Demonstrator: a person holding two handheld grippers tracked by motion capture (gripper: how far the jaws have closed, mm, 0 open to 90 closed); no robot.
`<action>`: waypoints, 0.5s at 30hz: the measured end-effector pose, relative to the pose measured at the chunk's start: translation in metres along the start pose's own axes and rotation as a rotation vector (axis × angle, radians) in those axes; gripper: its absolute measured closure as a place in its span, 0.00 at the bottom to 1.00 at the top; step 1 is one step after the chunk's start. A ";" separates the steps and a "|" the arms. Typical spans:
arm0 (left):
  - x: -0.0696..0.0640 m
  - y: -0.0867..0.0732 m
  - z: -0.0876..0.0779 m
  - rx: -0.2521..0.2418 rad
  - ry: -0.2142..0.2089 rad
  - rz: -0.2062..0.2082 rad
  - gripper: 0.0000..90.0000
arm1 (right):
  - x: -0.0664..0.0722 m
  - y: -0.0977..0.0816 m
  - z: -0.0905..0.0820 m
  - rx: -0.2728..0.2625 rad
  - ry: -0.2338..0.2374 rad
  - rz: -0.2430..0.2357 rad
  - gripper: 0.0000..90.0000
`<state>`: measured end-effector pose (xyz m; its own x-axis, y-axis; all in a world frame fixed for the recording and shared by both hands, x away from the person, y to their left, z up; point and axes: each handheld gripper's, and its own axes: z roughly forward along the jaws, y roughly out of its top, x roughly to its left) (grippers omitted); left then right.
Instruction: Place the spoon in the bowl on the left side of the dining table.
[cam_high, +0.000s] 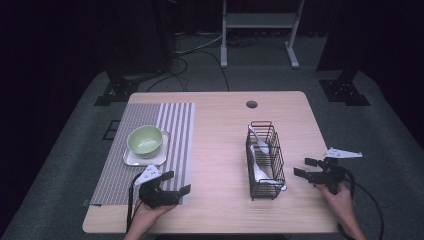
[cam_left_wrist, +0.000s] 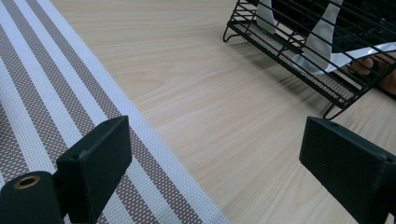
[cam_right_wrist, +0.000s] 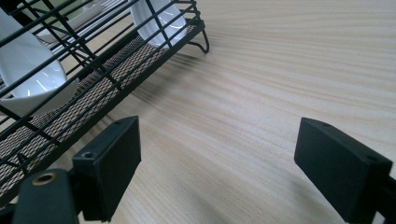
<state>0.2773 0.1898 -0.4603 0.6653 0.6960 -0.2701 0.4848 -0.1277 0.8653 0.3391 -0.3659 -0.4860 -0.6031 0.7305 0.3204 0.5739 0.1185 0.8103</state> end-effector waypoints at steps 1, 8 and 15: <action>-0.001 0.000 0.001 -0.001 0.001 -0.001 0.09 | 0.000 0.000 0.000 -0.001 0.001 0.002 0.15; -0.006 0.002 0.003 0.012 0.024 0.020 0.09 | 0.000 0.000 -0.001 -0.005 0.004 0.006 0.15; -0.009 0.007 0.004 0.024 0.017 0.014 0.09 | 0.000 0.000 -0.001 -0.001 -0.002 0.006 0.15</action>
<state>0.2767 0.1802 -0.4537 0.6624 0.7059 -0.2509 0.4893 -0.1540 0.8584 0.3387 -0.3664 -0.4857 -0.5984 0.7328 0.3238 0.5766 0.1133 0.8092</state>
